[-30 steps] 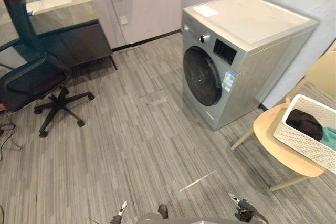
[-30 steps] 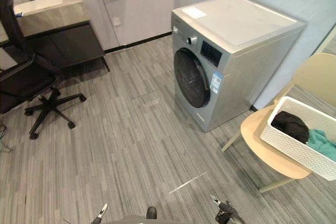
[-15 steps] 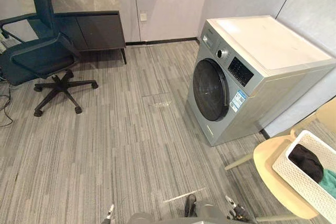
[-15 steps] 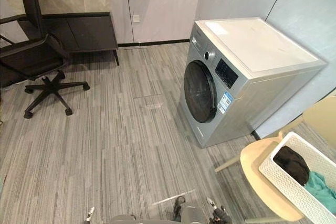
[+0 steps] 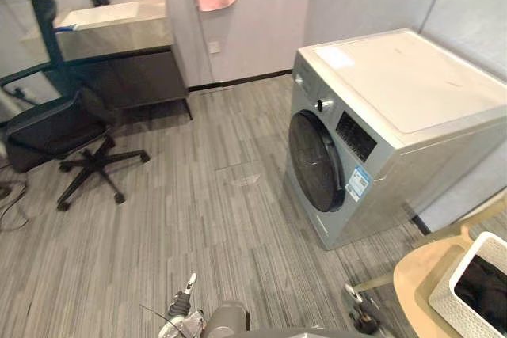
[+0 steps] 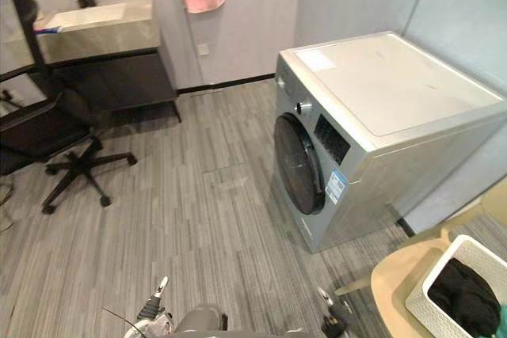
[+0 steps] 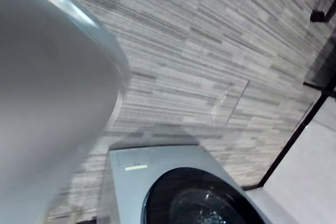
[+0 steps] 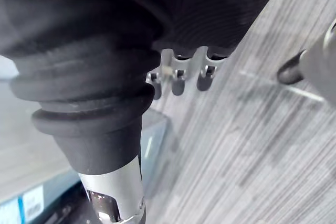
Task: Pick up the laundry basket with both hands and put the clothes into the washing machine.
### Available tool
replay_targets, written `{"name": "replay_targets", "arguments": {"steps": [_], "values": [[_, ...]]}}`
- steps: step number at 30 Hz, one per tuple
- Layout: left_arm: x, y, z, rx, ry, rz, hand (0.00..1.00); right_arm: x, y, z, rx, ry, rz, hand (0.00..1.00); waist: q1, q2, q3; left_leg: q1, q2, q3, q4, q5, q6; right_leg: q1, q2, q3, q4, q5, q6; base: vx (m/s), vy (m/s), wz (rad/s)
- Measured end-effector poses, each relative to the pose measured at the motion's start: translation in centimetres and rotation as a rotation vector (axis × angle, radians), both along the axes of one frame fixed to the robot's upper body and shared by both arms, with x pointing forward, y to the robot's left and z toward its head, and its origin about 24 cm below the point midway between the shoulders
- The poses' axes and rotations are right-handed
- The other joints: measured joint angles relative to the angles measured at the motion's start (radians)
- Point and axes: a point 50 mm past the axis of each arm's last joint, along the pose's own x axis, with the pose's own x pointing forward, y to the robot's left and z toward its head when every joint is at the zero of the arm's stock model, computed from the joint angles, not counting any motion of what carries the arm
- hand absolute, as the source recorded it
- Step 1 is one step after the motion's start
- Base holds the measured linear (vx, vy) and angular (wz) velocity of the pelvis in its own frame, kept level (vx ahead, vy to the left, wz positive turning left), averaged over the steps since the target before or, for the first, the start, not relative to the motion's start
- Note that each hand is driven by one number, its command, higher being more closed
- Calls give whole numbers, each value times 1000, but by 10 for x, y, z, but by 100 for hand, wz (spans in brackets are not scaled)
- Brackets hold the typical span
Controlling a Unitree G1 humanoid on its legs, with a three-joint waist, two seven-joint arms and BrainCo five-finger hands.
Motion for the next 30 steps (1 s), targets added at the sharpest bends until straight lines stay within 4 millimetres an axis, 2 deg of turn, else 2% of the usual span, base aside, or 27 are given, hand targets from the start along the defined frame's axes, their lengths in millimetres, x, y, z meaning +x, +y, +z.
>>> {"name": "replay_targets", "arguments": {"steps": [2, 3, 5, 6, 7, 8, 9, 10, 11, 12, 14, 16, 17, 18, 20, 21, 23, 24, 26, 27, 30], "values": [[-5, 7, 0, 12, 10, 8, 0, 17, 1, 8, -26, -59, 49, 0, -3, -10, 6, -72, 10, -27, -75, -17, 29, -1, -40, 38, 1, -15, 36, 148, 259, -71], [-8, 11, -1, 21, 24, 6, 0, 20, 1, 12, -40, -79, 74, 0, -2, -12, 10, -87, 36, -38, -150, -25, 43, 1, -56, 60, 2, -19, 54, 120, 260, -64], [-27, 18, -5, 22, 89, 58, 0, 22, 1, 20, -82, -123, 136, 0, -9, -29, 19, -15, 101, -58, -514, -34, 63, 11, -115, 119, 7, -51, 129, 181, 468, -72], [-32, 17, -6, 14, 108, 65, 0, 21, -3, 22, -103, -132, 147, 0, -9, -26, 17, 20, 114, -68, -628, -31, 67, 14, -126, 135, 10, -62, 144, 155, 461, -64], [-46, 12, -10, -7, 150, 82, 0, 17, -10, 26, -146, -140, 176, 0, -5, -8, 6, 99, 152, -67, -847, 2, 110, 18, -137, 168, 14, -85, 179, 159, 471, -59], [-57, 5, -13, -30, 184, 94, 0, 15, -16, 31, -181, -150, 199, 0, -9, 18, -11, 143, 172, -66, -964, 47, 154, 17, -140, 187, 18, -106, 215, 239, 650, -56], [-69, 1, -14, -43, 215, 120, 0, 11, -23, 34, -226, -151, 219, 0, -18, 44, -39, 168, 169, -55, -1023, 23, -7, 12, -156, 203, 30, -137, 262, 252, 664, -16], [-71, 4, -14, -36, 223, 116, 0, 10, -20, 32, -224, -140, 229, 0, -31, 26, -34, 161, 140, -40, -1012, 17, -33, 14, -187, 223, 35, -145, 269, 271, 569, 1], [-74, 16, -13, 6, 243, 91, 0, 10, -7, 29, -210, -129, 274, 0, -38, -27, -47, 160, 95, -17, -1006, 1, -8, 2, -201, 291, 44, -139, 273, 257, 394, -2], [-71, 19, -13, 17, 247, 78, 0, 14, 2, 30, -209, -138, 298, 0, -37, -43, -60, 158, 67, 8, -985, -13, -4, -2, -202, 296, 35, -104, 256, 298, 433, -24], [-70, 18, -13, 19, 264, 32, 0, 22, 3, 35, -236, -164, 319, 0, -35, -33, -72, 155, 54, 26, -958, -39, 13, 3, -221, 312, 0, -27, 286, 209, 365, -26], [-54, 17, -12, 53, 248, -91, 0, 39, -5, 54, -319, -251, 339, 0, -30, -18, -86, 160, 39, 64, -968, -47, 31, -10, -242, 342, -46, 86, 319, 144, 320, -30], [-53, 16, -12, 58, 245, -107, 0, 45, -7, 61, -338, -282, 345, 0, -29, -13, -90, 163, 39, 78, -976, -45, 34, -21, -244, 360, -51, 114, 330, 118, 301, -57], [-44, 17, -10, 74, 216, -136, 0, 62, -8, 77, -395, -351, 380, 0, -33, -5, -96, 172, 39, 106, -1004, -36, 48, -50, -251, 385, -63, 175, 354, 69, 194, -56], [-26, 19, -4, 109, 145, -165, 0, 82, -8, 98, -492, -435, 458, 0, -29, -1, -98, 173, 36, 143, -1037, -23, 67, -78, -259, 388, -91, 236, 363, 26, 132, -55], [-20, 20, -2, 122, 120, -174, 0, 89, -8, 105, -522, -462, 486, 0, -28, -2, -98, 170, 35, 150, -1045, -19, 73, -87, -263, 386, -101, 249, 365, -15, 62, -38], [4, 22, 6, 150, 47, -201, 0, 111, -6, 130, -611, -558, 553, 0, -33, -21, -96, 155, 21, 161, -1072, 4, 81, -105, -286, 356, -131, 261, 370, -41, -19, -8], [9, 22, 7, 152, 34, -208, 0, 117, -6, 136, -642, -576, 578, 0, -31, -23, -96, 148, 21, 159, -1076, 11, 81, -108, -289, 345, -136, 261, 370, -59, -107, 9], [19, 21, 10, 159, 6, -213, 0, 146, 0, 164, -733, -674, 650, 0, -29, -30, -80, 123, 21, 146, -1113, 56, 68, -129, -287, 297, -155, 261, 370, -112, -183, 13], [21, 21, 10, 158, 4, -214, 0, 154, 2, 173, -753, -704, 659, 0, -28, -29, -74, 116, 23, 140, -1129, 72, 65, -134, -284, 285, -164, 261, 370, -174, -244, 17], [24, 15, 7, 145, 28, -216, 0, 199, 7, 212, -859, -790, 663, 0, 11, -27, -10, 105, 41, 121, -1225, 158, 42, -157, -265, 239, -205, 253, 370, -173, -203, 8]]}}
